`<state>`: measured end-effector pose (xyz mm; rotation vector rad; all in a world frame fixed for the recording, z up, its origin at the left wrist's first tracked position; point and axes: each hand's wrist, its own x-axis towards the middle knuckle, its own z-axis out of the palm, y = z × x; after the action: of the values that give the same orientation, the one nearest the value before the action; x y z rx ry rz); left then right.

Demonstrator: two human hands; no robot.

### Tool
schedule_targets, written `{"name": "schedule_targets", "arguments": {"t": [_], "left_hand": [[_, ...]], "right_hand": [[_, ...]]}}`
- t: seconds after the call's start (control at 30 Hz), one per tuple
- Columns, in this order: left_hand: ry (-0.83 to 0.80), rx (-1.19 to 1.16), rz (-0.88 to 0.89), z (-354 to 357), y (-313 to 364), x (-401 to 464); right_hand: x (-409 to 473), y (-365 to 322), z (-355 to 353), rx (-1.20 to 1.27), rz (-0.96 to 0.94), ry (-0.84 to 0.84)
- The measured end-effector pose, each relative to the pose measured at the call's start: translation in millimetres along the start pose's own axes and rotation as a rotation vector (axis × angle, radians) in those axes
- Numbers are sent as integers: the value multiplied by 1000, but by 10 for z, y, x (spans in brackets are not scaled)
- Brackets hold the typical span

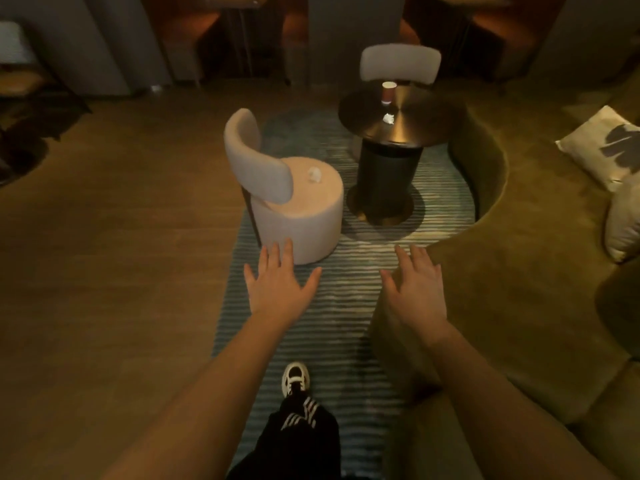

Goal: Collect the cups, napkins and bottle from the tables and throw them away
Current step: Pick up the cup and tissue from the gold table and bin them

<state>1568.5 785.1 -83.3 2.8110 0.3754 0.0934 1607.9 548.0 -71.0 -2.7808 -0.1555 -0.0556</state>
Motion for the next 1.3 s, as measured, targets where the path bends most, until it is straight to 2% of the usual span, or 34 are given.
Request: {"name": "schedule_targets", "arguments": {"t": [0.23, 0.53, 0.73, 0.97, 1.07, 1.2, 1.3], "left_hand": [[-56, -40, 60, -59, 2, 2179], [-141, -43, 111, 140, 410, 4110], [-133, -7, 63, 578, 829, 5634], [-89, 38, -150, 1033, 1211, 7493], [-140, 28, -211, 1261, 1233, 7969], [-343, 64, -301, 1671, 1031, 8153], [-438, 87, -358, 1976, 895, 8204]], "right_hand": [[1958, -318, 38, -45, 141, -39], [3723, -122, 235, -1, 237, -29], [5434, 361, 631, 0, 212, -1], [7808, 779, 791, 19, 39, -122], [8457, 920, 907, -8, 3, -191], [8992, 1053, 1193, 12, 17, -304], [9406, 1128, 1428, -18, 0, -317]]}}
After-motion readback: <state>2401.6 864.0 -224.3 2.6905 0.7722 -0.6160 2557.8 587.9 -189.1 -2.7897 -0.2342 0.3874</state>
